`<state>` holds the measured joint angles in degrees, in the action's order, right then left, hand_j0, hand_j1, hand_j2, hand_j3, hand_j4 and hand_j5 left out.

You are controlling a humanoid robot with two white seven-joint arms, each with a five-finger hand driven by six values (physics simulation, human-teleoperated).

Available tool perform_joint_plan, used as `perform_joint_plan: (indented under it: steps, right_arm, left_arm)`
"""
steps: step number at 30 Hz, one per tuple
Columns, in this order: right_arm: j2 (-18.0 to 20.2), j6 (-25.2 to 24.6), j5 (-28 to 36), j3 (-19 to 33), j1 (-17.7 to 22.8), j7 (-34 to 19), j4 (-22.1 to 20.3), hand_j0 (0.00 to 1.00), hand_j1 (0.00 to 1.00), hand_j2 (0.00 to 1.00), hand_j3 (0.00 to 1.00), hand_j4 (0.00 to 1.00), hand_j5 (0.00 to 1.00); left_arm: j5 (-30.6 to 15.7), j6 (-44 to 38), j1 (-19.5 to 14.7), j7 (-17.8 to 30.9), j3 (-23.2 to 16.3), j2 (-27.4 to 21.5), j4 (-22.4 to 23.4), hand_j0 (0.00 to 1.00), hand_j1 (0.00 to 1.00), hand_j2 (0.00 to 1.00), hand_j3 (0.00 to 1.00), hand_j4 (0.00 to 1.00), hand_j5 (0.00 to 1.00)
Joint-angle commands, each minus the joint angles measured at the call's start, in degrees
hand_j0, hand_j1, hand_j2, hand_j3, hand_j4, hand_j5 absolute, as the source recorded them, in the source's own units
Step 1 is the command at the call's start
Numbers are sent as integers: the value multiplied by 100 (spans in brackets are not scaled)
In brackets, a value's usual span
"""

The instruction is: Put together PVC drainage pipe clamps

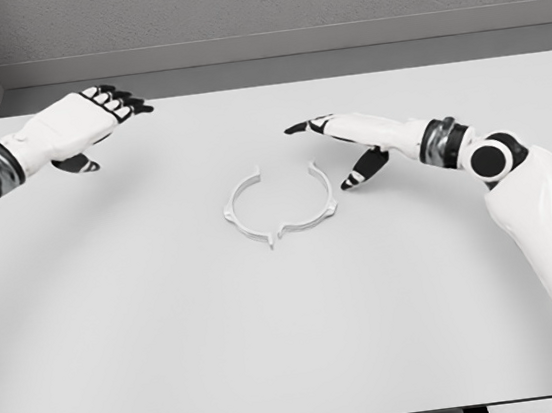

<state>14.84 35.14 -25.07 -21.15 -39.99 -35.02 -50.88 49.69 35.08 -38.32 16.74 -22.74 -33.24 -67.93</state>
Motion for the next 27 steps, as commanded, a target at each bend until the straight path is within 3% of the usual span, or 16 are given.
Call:
perform_joint_plan:
  steps: [1,27]
  right_arm:
    - [-69,-14,37,-56,0,2,60,100,100,100,100,100,100]
    - [-289,-14,37,-162,-79,2,60,100,100,100,100,100,100]
  left_arm:
    - [-109,-8,9,-4,51,-24,-19,100,100,100,100,100,100]
    - [-223,-8,132,-4,130,-7,-212,100,100,100,100,100,100]
